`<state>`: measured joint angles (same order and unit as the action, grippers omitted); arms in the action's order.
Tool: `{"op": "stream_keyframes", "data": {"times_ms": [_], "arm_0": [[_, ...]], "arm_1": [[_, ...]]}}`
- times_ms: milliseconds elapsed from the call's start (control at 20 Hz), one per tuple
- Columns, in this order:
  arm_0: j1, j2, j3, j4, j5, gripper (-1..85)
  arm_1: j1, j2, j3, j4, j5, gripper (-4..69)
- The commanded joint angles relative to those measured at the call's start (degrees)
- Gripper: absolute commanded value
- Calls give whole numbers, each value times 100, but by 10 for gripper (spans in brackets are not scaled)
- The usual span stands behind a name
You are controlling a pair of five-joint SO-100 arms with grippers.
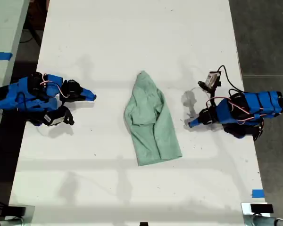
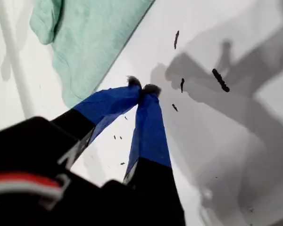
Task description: Fold t shirt
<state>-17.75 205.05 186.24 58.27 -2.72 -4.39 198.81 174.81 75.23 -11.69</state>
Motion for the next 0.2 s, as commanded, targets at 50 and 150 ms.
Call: {"op": "stream_keyframes", "data": {"times_ms": [50,150], "arm_0": [[-18,35,229,0,0,-3],[-26,35,229,0,18,-3]], "arm_1": [[-88,26,378,9,-18,19],[-88,26,378,9,-18,19]]}}
